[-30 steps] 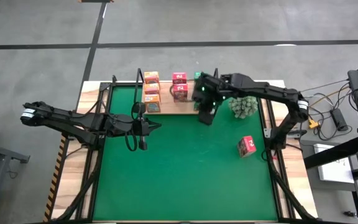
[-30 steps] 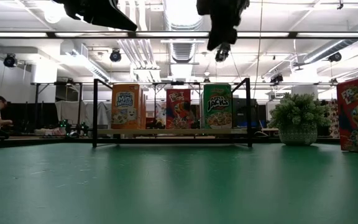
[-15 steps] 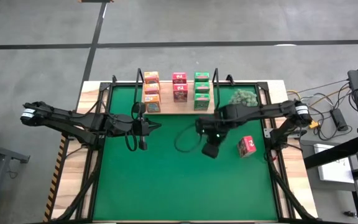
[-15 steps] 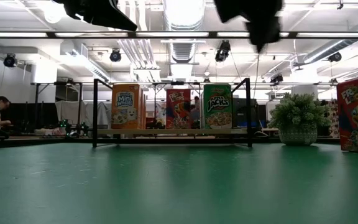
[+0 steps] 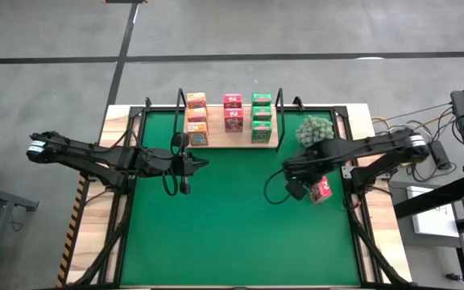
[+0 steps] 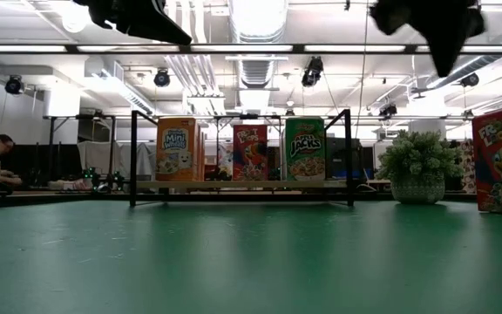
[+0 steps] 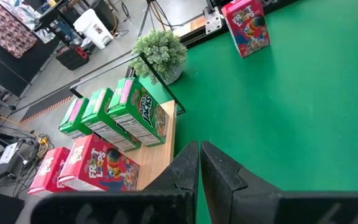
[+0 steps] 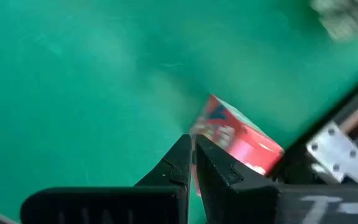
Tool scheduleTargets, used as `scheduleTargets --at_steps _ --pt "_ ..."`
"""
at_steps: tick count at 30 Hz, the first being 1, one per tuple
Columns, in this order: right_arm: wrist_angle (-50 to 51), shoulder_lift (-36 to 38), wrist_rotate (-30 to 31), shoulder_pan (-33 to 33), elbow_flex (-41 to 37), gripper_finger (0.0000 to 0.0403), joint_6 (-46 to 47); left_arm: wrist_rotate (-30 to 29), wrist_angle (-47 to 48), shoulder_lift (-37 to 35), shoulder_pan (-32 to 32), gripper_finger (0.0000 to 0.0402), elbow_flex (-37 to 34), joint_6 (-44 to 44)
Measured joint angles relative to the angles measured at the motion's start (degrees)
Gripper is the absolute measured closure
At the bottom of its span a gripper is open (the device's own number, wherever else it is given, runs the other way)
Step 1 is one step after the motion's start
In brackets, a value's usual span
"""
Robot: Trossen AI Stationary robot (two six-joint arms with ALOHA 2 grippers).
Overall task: Stack cereal on shelf
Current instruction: Put the red cereal box on the shelf and aligned with the other red cereal boxes
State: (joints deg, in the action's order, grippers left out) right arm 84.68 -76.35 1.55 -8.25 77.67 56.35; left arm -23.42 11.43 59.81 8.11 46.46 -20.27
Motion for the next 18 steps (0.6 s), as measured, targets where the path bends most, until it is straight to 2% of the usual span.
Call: scheduleTargets --at_steps 5,9,13,18 --pt "-0.2 9.1 0.8 0.0 -7.8 0.0390 12.5 0.0 0.0 0.0 0.0 0.0402 0.0 0.0" --pt "-0.6 14.5 1.0 -0.2 -12.2 0.0371 17.3 0.0 0.0 0.0 0.0 0.0402 0.0 0.0" --pt "-0.8 17.9 0.2 -0.1 -15.7 0.0315 19.5 0.0 0.0 0.0 0.0 0.0402 0.0 0.0" --pt "-1.4 19.4 -3.2 -0.1 -19.0 0.0216 23.7 0.0 0.0 0.0 0.0 0.0402 0.0 0.0"
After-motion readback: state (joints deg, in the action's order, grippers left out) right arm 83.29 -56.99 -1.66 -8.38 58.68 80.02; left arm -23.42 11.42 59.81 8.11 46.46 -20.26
